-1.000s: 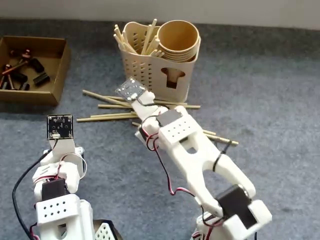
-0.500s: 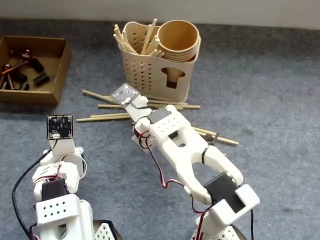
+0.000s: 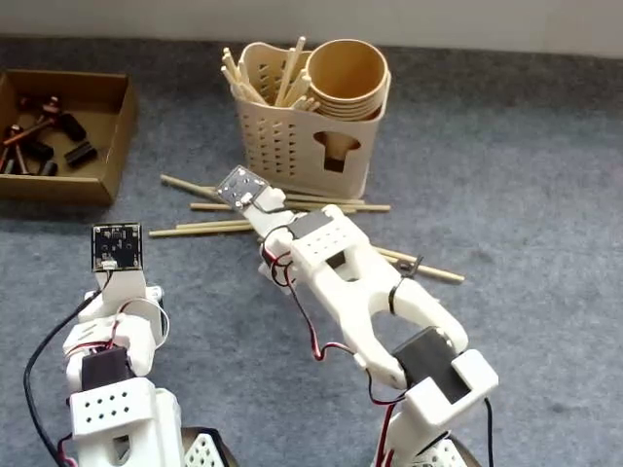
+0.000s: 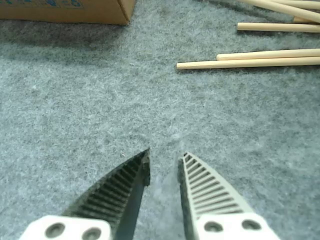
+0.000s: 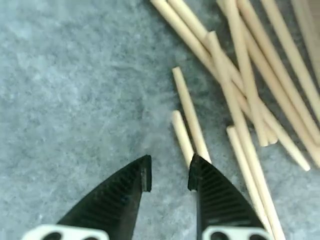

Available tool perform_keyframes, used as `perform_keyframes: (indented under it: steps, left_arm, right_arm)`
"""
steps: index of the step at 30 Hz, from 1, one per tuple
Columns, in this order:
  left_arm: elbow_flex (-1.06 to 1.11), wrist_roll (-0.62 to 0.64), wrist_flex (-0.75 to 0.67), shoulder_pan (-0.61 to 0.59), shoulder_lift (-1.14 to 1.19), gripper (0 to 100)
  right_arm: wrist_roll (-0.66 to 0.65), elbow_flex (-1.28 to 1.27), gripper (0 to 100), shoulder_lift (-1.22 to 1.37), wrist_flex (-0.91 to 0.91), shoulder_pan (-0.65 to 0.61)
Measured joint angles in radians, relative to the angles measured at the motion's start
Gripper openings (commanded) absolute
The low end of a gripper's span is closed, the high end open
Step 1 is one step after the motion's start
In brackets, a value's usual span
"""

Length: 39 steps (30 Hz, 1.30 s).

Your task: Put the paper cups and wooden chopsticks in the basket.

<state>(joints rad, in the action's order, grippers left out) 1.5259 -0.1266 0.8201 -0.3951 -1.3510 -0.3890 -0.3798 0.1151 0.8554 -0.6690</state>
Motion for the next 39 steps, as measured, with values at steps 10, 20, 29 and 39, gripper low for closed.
perform_keyframes:
  steps: [10,20,29,39]
  left_arm:
    - [0.0,0.0,0.0,0.0,0.0,10]
    - [0.012,-0.005,-0.003,0.0,0.0,10]
    - [0.012,-0.006,-0.003,0.0,-0.002,10]
    - [0.012,-0.006,-0.003,0.0,-0.002,10]
  right_arm:
    - [0.0,0.0,13.4,0.0,-0.077,0.015]
    - [-0.003,-0.018,12.8,0.08,-0.077,0.015]
    - [-0.005,-0.017,8.0,0.104,-0.086,0.02]
    - [-0.005,-0.009,0.2,0.124,-0.069,0.021]
